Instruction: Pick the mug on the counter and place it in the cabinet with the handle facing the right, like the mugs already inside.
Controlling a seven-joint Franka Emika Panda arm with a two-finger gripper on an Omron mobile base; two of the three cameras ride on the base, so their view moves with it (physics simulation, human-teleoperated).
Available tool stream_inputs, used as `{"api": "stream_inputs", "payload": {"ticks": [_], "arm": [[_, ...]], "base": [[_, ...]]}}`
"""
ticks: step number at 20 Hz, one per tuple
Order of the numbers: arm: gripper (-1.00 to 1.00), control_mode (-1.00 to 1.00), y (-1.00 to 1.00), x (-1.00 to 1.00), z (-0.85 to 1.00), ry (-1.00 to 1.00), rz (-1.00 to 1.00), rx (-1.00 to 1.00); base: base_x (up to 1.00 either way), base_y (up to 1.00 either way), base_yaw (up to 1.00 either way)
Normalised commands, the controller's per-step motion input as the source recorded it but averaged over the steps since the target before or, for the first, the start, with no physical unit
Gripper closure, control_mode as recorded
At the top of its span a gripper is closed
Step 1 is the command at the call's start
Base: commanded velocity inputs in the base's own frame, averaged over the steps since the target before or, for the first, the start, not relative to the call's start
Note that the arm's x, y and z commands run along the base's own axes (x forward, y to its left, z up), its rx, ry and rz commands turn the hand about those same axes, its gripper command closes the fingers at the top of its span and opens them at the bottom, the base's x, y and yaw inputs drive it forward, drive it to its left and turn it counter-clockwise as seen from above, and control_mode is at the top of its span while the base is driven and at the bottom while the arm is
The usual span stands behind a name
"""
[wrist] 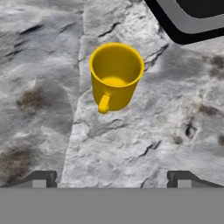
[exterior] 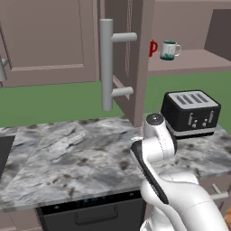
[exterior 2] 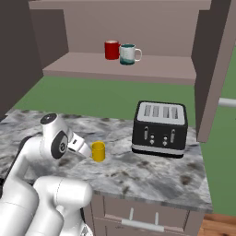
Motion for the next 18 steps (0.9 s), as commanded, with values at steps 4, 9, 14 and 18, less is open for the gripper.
{"api": "stream_inputs", "payload": {"ticks": [4, 9, 14, 18], "arm": [[-1.0, -1.0, 0.0, 0.02, -0.25, -0.01, -0.01, -0.01], [-1.0, -1.0, 0.0, 0.05, -0.2, -0.01, -0.01, -0.03], [-1.0, -1.0, 0.0, 0.07, -0.23, -0.02, -0.01, -0.06], [-1.0, -1.0, 0.0, 0.12, -0.27, -0.03, -0.01, -0.09]], "base": [[0.0, 0.0, 0.0], [0.0, 0.0, 0.0], [0.0, 0.0, 0.0], [0.0, 0.0, 0.0]]}}
